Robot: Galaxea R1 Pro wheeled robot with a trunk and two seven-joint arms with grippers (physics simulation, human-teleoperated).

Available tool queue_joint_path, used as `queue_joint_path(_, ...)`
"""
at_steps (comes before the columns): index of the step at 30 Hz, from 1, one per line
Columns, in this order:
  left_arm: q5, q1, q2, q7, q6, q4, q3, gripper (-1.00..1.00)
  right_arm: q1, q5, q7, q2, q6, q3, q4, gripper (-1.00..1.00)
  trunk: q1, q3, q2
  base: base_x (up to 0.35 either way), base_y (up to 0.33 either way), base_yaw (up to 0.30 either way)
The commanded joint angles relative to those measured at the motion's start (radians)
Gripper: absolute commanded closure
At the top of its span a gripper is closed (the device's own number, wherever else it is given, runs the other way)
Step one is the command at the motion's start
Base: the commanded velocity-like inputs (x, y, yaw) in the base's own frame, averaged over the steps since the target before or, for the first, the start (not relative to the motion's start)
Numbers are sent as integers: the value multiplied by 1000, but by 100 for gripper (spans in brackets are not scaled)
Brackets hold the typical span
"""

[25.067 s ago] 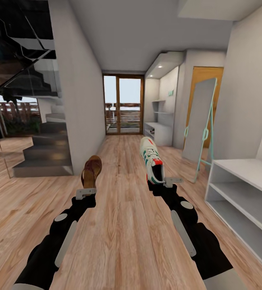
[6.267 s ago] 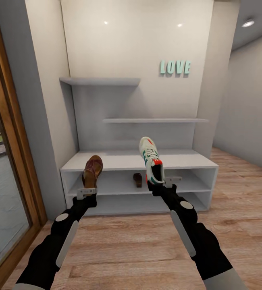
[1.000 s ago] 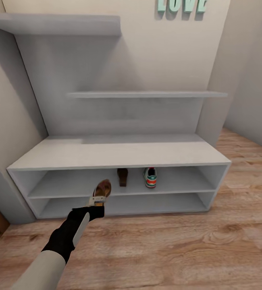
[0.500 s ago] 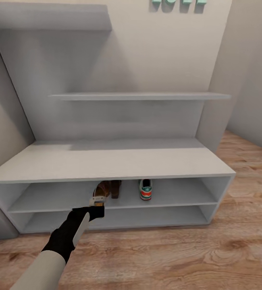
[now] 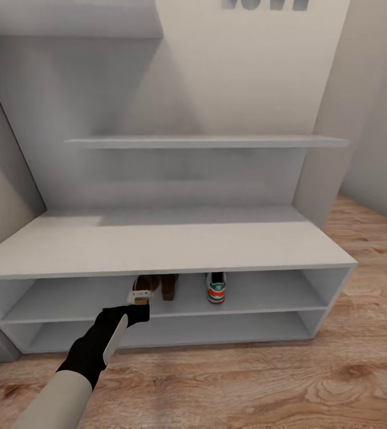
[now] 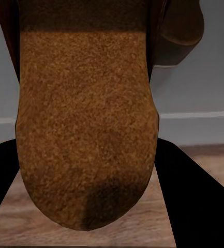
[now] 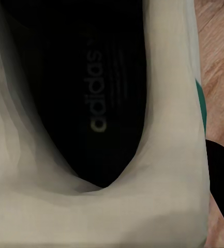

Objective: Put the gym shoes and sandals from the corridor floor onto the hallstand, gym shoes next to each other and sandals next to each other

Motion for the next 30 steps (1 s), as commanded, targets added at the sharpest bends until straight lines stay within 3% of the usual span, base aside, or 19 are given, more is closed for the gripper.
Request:
queue_joint_path(1,7,0,1,4,5,-1,-1,100,-1,-10,-9,0,4,0,-1,100,0,-5,-1,0,0,0)
queue_joint_path(5,7,0,2,4,5,-1,-1,100,-1,-10,-9,0,3,0,-1,100,2,-20,-2,0,0,0)
queue_joint_path(10,7,0,3,4,5,-1,-1,100,-1,-10,-9,0,4,0,-1,100,2,-20,-2,0,0,0)
queue_joint_path(19,7,0,16,4,5,0,1,100,-1,-10,-9,0,4,0,-1,100,6,-55,-4,0,0,0)
queue_joint_path(30,7,0,25,4,5,0,1,100,-1,-10,-9,0,4,0,-1,100,6,-55,-4,7,0,0)
